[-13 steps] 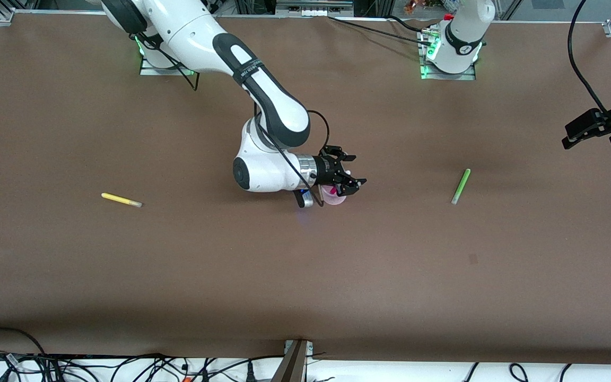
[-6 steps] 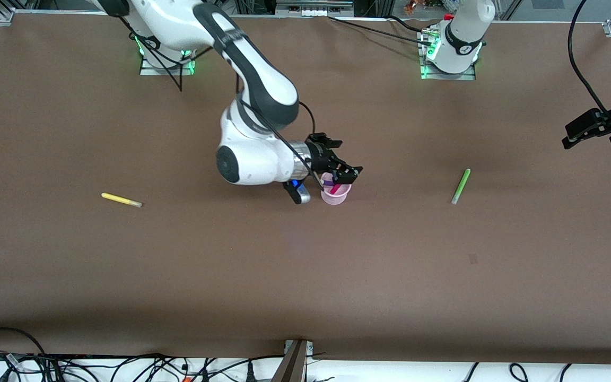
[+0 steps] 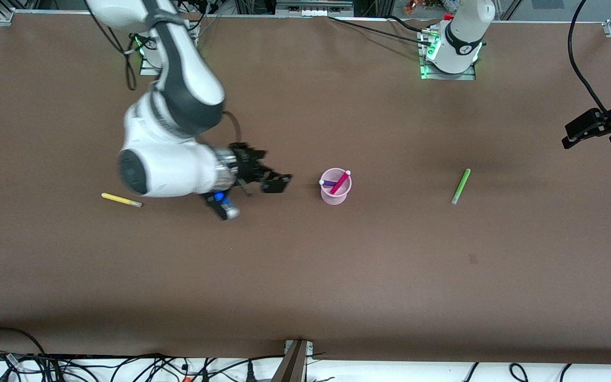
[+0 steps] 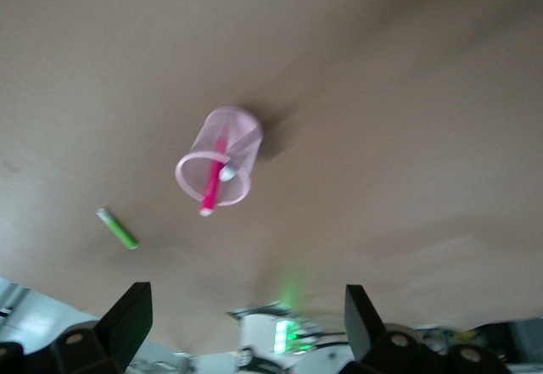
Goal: Organize pens into pink holder with both arms
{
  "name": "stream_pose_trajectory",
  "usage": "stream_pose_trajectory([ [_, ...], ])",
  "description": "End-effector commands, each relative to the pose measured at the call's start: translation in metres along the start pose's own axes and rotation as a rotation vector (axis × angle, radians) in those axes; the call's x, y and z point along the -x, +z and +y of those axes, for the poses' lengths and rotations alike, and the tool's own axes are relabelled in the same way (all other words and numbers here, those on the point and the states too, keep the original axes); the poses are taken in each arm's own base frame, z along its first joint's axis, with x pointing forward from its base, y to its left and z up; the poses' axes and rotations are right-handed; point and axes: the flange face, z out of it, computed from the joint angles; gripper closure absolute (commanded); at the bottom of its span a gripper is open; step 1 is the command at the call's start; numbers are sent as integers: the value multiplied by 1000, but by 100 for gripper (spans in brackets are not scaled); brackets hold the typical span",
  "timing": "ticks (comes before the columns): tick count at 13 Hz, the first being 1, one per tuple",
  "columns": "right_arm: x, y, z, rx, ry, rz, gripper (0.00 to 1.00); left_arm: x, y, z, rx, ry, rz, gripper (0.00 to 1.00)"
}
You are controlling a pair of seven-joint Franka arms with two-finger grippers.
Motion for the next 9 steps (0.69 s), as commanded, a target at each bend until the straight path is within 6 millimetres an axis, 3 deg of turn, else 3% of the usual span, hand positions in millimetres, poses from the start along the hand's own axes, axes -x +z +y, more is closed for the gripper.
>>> stream_pose_trajectory([
  [1, -23, -50, 42, 97, -205, 102, 0, -3, -5, 0, -19, 19, -5, 0],
  [3, -13, -88, 62, 195, -363, 192, 0, -3, -6, 0, -19, 19, -2, 0],
  [6, 0, -148, 114, 256, -511, 223, 0, -3, -6, 0, -19, 16, -2, 0],
  [8, 19, -175, 147, 284, -582, 251, 0, -3, -6, 0, -18, 16, -2, 0],
  [9, 26, -180, 158, 303, -605, 270, 0, -3, -6, 0, -18, 16, -2, 0],
])
